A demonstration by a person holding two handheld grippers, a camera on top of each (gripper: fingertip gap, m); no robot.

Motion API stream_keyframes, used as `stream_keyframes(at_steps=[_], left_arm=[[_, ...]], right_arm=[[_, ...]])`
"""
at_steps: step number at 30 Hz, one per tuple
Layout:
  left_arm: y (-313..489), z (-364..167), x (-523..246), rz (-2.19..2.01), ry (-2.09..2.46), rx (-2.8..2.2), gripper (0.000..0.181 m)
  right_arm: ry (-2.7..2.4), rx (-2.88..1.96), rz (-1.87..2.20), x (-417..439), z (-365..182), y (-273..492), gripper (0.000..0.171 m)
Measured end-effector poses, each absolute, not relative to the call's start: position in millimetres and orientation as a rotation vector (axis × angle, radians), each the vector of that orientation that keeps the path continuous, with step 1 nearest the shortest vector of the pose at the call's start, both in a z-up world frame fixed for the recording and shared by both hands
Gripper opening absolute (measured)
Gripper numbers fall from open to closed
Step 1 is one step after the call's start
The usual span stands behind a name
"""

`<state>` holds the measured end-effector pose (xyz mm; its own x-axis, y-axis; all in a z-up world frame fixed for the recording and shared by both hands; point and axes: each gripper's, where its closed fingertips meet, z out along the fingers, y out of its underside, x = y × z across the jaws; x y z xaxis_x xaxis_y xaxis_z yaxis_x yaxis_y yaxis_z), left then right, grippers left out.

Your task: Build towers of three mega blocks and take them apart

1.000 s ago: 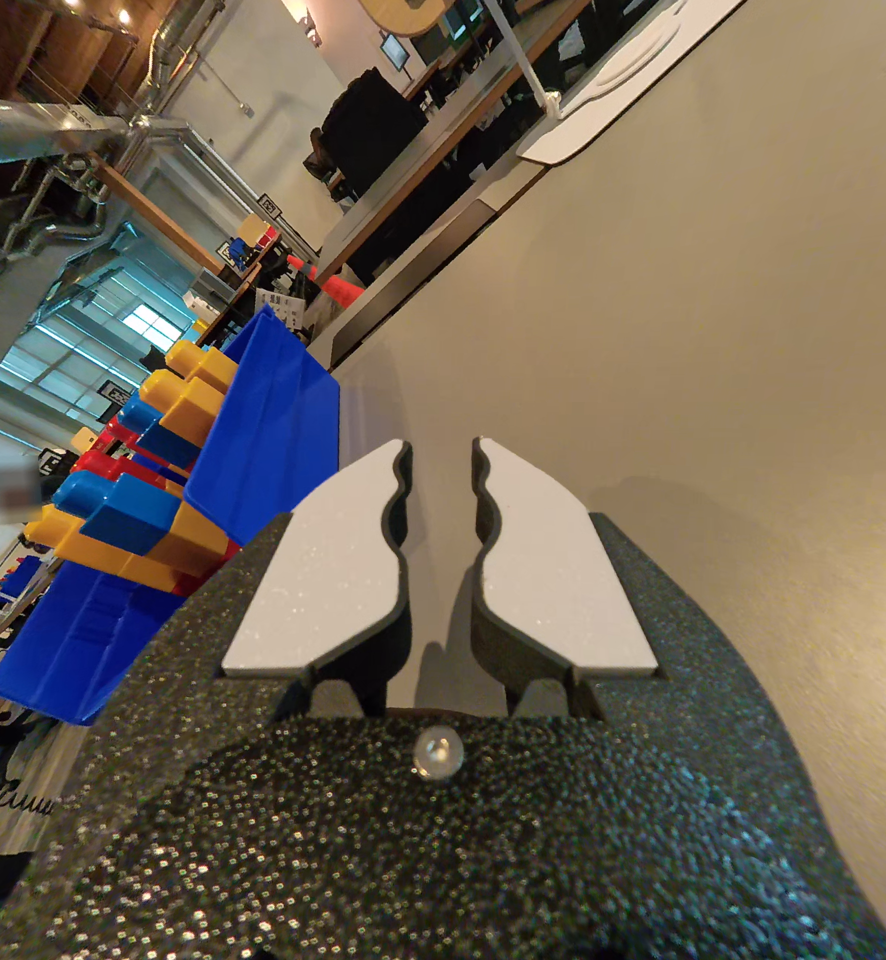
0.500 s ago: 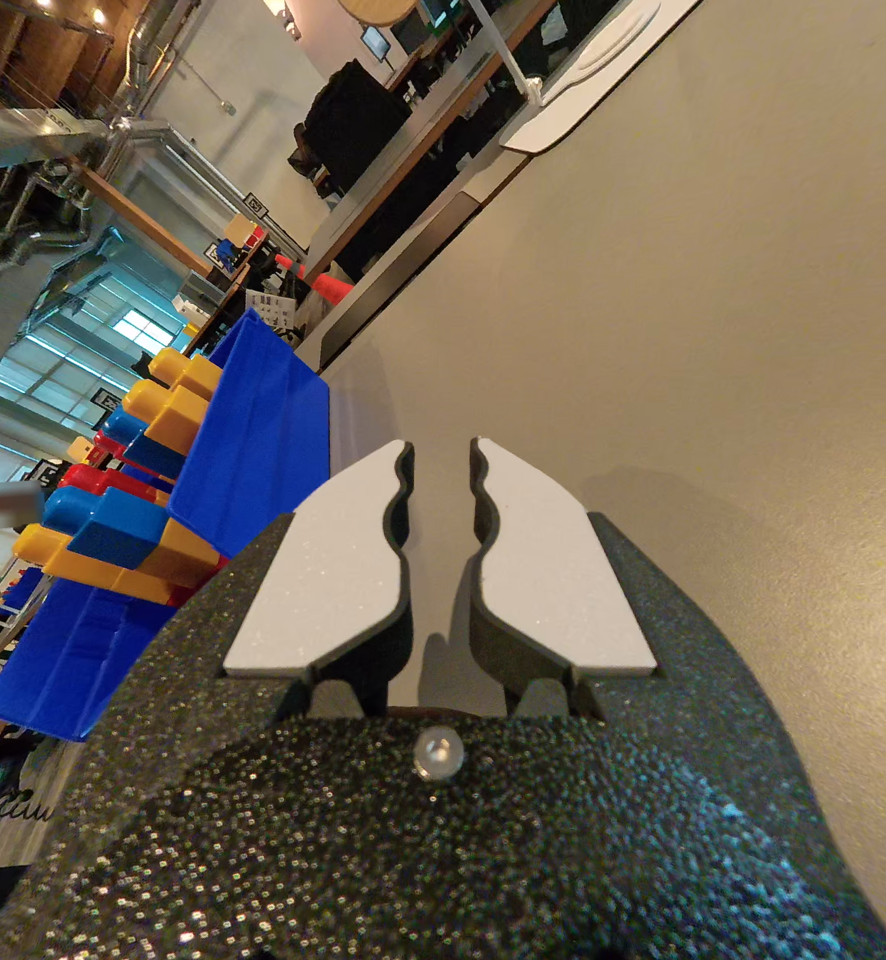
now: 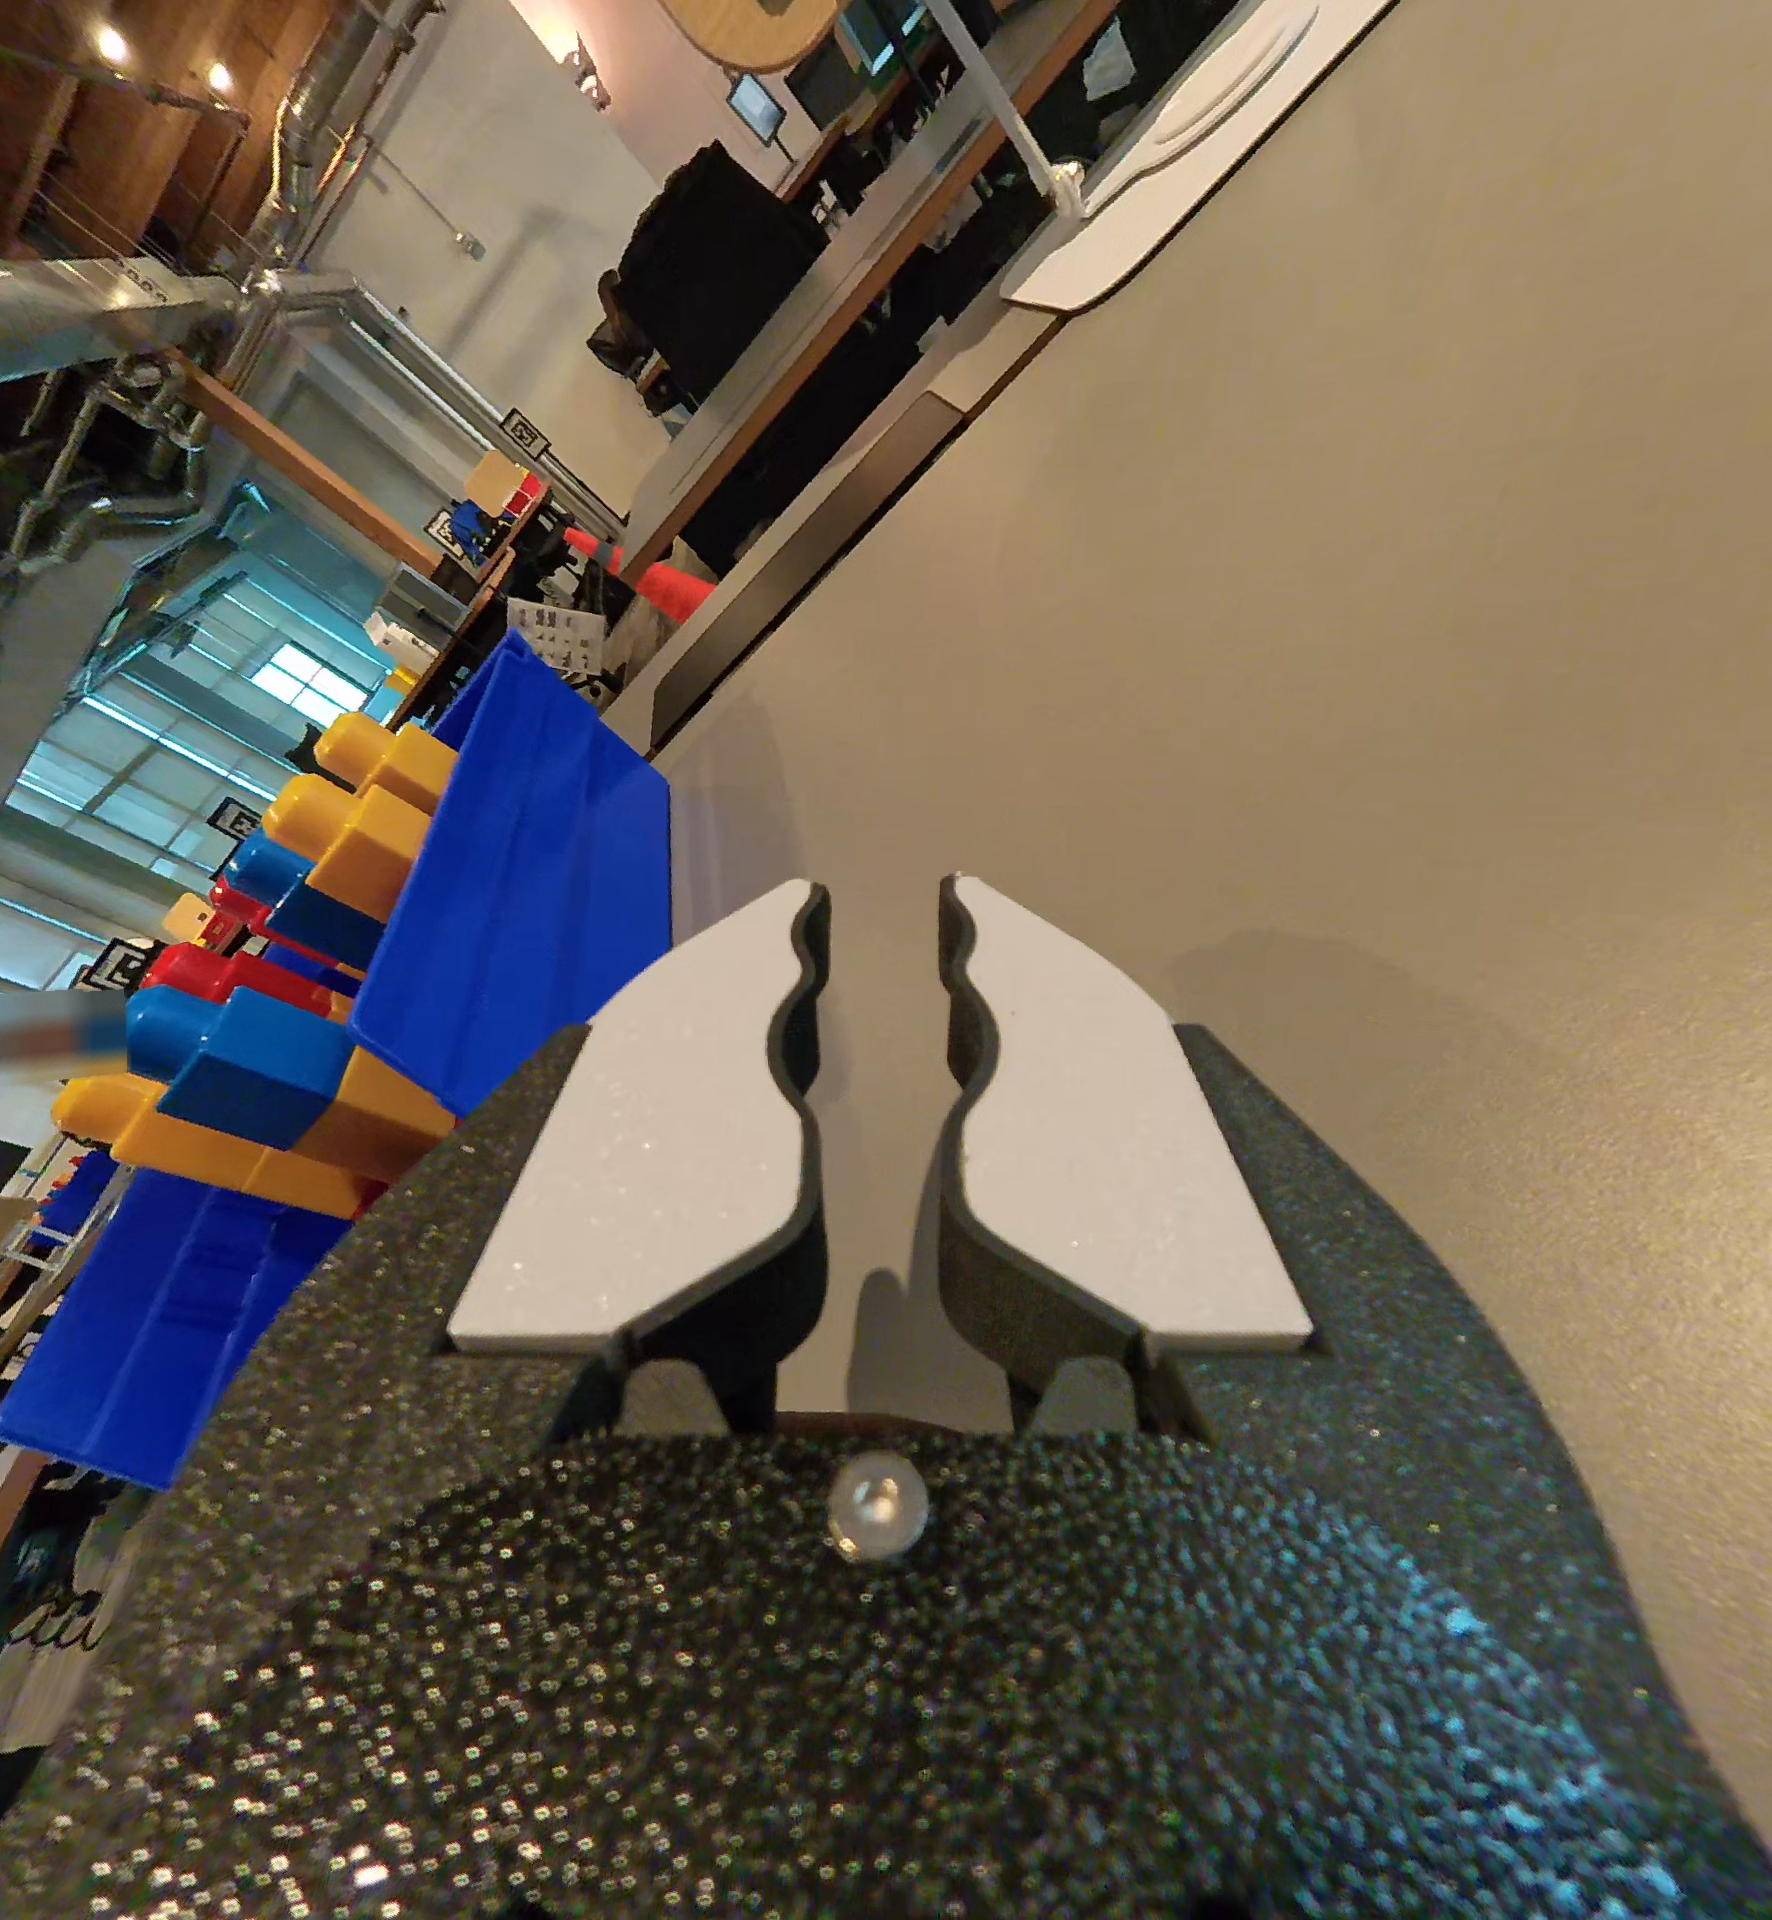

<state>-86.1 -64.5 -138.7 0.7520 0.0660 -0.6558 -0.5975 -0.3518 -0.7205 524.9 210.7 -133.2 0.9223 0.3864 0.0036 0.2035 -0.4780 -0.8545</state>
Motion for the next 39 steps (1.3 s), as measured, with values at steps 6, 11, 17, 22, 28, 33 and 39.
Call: stream_keyframes(at_steps=[6,11,17,22,28,33,39], left_arm=[[-66,-137,-91,0.734,0.395,-1.809,0.019],[-66,-137,-92,0.742,0.396,-1.808,0.019],[-66,-139,-92,0.740,0.407,-1.817,0.019],[-62,-138,-88,0.702,0.411,-1.816,0.019],[-48,-134,-69,0.555,0.425,-1.799,0.019],[-13,-114,-48,0.264,0.393,-1.789,0.021],[74,-87,-39,0.170,0.402,-1.683,0.022]], right_arm=[[-0.439,-2.083,0.219,525,-133,211,0.004],[-0.473,-2.027,0.172,527,-126,211,0.014],[-0.513,-1.884,0.220,518,-85,184,0.035],[-0.825,-1.639,0.187,423,-29,128,0.033],[-1.222,-1.340,0.320,253,-14,51,0.030],[-1.455,-1.301,0.511,144,-73,30,0.027],[-1.420,-1.201,0.189,109,-130,71,0.024]])
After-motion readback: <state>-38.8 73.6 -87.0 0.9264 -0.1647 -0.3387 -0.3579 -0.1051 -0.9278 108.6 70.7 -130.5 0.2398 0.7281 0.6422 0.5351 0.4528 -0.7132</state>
